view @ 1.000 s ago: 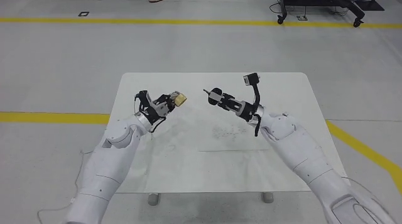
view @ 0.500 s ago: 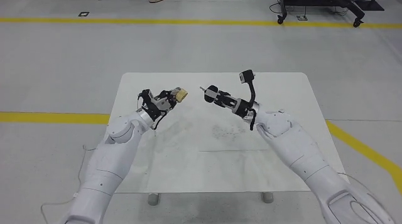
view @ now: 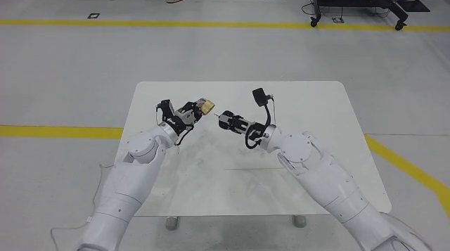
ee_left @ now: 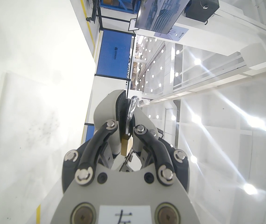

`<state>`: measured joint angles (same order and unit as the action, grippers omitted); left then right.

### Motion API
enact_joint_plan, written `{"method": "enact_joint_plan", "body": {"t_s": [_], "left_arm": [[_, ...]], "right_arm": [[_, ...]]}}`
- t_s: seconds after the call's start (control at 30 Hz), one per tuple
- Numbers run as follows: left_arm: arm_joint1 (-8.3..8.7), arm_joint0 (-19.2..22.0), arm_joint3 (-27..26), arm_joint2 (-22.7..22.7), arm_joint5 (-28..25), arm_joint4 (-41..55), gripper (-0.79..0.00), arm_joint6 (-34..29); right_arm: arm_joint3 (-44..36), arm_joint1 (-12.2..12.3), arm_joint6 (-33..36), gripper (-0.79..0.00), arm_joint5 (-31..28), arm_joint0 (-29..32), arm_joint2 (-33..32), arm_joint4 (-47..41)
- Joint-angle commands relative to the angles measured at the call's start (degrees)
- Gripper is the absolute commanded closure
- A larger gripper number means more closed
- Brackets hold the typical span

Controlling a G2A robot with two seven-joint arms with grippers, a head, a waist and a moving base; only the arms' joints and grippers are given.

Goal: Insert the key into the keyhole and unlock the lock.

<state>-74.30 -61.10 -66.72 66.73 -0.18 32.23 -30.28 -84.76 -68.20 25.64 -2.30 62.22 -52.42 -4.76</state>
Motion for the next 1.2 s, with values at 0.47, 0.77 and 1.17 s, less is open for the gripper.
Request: {"method": "enact_joint_plan", "body": {"t_s": [0.47, 0.77, 1.17], "left_arm": [[-0.06, -0.3, -0.5, -0.3, -0.5, -2.8, 0.000, -0.8], [-0.12, -0.5, -0.8, -0.4, -1.2, -4.6, 0.000, -0.3], [-0.24, -0.8, -1.3, -0.3, -1.7, -5.1, 0.000, -0.4]], "right_arm": [[2.7, -1.4, 0.5, 0.000, 0.4, -0.6, 0.6, -1.9], [3.6, -1.9, 1.0, 0.000, 0.0, -0.9, 0.1, -2.6], [5.3, -2.6, 1.1, 0.000, -0.1, -1.3, -0.3, -3.2]]}}
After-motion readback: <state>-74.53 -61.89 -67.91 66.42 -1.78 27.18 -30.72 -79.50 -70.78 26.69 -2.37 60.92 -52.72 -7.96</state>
